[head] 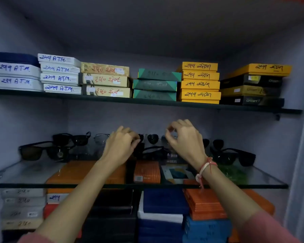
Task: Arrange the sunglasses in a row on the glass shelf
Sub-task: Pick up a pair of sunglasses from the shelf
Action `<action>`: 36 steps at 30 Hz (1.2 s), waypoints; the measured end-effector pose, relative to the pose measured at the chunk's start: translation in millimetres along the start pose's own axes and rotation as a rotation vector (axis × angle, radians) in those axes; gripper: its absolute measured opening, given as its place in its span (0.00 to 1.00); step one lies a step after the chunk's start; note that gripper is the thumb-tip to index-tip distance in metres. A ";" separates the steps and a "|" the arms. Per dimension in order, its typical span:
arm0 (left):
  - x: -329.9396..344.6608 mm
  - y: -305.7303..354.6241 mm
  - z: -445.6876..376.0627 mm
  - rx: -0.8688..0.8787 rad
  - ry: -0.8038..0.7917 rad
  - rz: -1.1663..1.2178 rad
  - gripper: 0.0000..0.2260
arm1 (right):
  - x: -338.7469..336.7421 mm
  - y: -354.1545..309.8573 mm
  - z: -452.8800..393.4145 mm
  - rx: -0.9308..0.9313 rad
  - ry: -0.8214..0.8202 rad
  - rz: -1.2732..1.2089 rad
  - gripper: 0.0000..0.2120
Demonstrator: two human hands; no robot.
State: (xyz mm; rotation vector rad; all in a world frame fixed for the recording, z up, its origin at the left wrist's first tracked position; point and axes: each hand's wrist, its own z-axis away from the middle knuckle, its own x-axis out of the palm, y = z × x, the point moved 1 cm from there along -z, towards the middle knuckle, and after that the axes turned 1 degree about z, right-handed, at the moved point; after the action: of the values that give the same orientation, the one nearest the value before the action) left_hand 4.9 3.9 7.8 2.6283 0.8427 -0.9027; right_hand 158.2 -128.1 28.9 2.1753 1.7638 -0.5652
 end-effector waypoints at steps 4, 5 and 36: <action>22.9 9.5 -19.9 -0.042 -0.290 -0.116 0.19 | 18.0 18.4 -11.6 0.076 -0.155 -0.047 0.09; 29.0 10.8 -23.7 -0.045 -0.359 -0.144 0.20 | 23.6 22.1 -13.2 0.080 -0.193 -0.060 0.09; 1.0 25.7 -15.1 -0.749 -0.434 1.342 0.09 | 10.8 -5.7 6.9 0.543 -0.226 -0.607 0.05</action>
State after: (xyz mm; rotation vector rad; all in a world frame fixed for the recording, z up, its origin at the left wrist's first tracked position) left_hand 28.0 -10.5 19.9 1.6067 -0.5946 -0.5094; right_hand 153.7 -120.7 17.9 1.7094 2.3274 -1.5157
